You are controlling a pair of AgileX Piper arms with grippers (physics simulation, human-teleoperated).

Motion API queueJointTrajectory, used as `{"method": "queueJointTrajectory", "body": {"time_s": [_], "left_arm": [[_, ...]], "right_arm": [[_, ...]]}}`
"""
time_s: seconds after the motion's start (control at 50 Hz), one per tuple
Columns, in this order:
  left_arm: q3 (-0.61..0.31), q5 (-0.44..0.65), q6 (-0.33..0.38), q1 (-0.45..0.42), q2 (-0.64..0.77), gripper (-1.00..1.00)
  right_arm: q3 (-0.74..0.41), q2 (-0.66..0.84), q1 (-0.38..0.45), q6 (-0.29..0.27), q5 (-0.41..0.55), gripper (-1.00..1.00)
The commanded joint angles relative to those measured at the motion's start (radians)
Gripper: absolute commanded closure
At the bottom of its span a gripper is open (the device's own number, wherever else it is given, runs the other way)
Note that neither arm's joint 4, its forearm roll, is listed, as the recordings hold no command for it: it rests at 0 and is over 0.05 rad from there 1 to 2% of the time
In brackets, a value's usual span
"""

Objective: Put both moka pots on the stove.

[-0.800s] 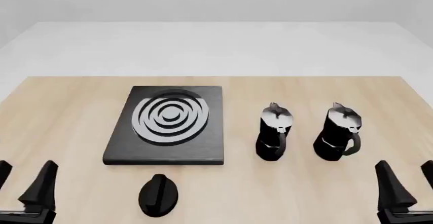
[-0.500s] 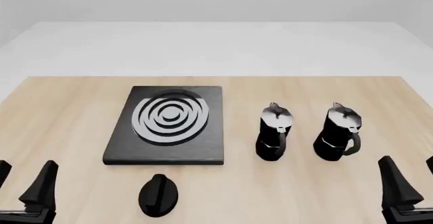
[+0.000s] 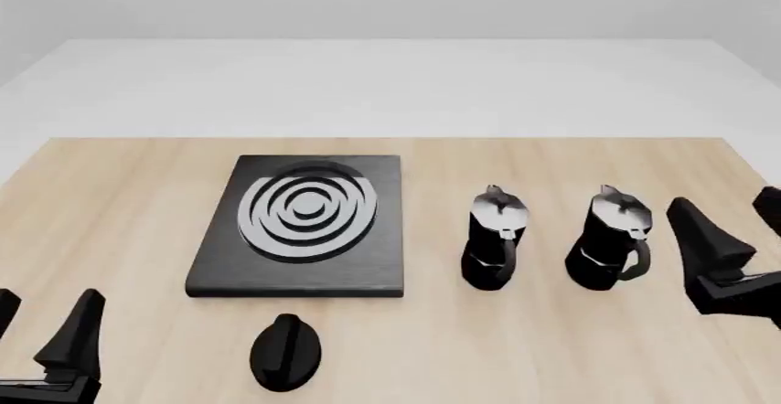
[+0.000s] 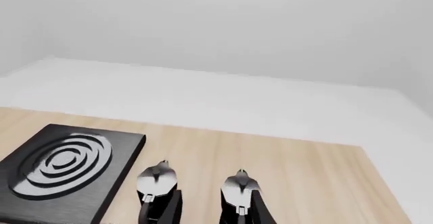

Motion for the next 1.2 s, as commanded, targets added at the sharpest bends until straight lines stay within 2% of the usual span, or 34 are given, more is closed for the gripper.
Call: {"method": "queueJointTrajectory", "body": {"time_s": [0.02, 0.2, 0.3, 0.38, 0.42, 0.48, 0.56, 0.84, 1.2], "left_arm": [[0.0, 0.0, 0.0, 0.0, 0.0, -1.0], [0.0, 0.0, 0.0, 0.0, 0.0, -1.0], [0.0, 0.0, 0.0, 0.0, 0.0, -1.0], [0.0, 0.0, 0.0, 0.0, 0.0, -1.0], [0.0, 0.0, 0.0, 0.0, 0.0, -1.0], [0.0, 0.0, 0.0, 0.0, 0.0, -1.0], [0.0, 0.0, 0.0, 0.0, 0.0, -1.0], [0.0, 0.0, 0.0, 0.0, 0.0, -1.0], [0.0, 0.0, 0.0, 0.0, 0.0, -1.0]], "right_arm": [[-0.161, 0.234, 0.045, -0.022, 0.014, -1.0], [-0.256, 0.394, 0.077, -0.021, 0.043, -1.0], [-0.295, 0.434, 0.11, 0.03, 0.09, -1.0], [-0.309, 0.436, 0.128, 0.048, 0.118, -1.0], [-0.314, 0.456, 0.142, 0.088, 0.136, -1.0], [-0.315, 0.452, 0.146, 0.083, 0.141, -1.0], [-0.325, 0.483, 0.169, 0.121, 0.155, -1.0], [-0.322, 0.572, 0.23, 0.184, 0.126, -1.0], [-0.281, 0.668, 0.217, 0.228, 0.068, -1.0]]}}
